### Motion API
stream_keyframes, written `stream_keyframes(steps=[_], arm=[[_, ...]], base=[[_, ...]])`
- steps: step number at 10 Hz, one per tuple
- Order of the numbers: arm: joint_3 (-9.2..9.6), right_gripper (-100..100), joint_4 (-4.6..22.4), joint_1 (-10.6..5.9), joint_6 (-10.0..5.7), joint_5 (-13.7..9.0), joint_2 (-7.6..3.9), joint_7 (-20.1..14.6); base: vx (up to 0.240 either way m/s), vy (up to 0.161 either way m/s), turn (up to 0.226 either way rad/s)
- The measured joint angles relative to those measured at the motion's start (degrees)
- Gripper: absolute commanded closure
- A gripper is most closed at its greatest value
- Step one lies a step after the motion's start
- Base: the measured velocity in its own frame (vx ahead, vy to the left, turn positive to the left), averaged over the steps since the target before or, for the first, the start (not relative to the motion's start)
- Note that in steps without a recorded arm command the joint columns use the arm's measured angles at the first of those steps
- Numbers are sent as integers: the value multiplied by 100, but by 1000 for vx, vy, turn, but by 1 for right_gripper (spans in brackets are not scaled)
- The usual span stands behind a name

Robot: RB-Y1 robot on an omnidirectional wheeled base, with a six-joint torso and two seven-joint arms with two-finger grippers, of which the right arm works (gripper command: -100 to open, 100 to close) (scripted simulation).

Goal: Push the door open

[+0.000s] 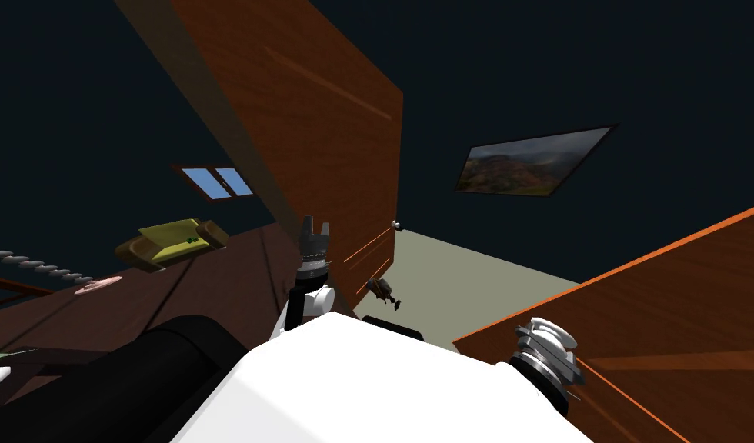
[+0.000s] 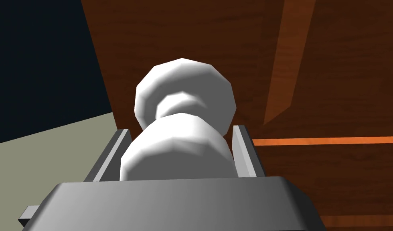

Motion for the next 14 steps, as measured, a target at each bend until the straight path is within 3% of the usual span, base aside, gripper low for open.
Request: stream_keyframes(steps=[2,5,7,8,9,13,14], arm=[[-31,100,110,0,-22,-73,50,-41],[-152,100,13,91,40,-221,26,11],[-186,100,268,-14,34,-265,27,-112],[-282,100,-61,129,6,-394,-40,83],[-282,100,-53,101,8,-395,-24,88],[-226,100,498,-78,47,-327,71,-194],[-233,100,537,-81,12,-342,50,-239]], base=[[153,-162,0],[127,-123,-9],[40,-98,14],[16,-88,-37],[15,-10,60],[14,7,4],[24,-36,-45]])
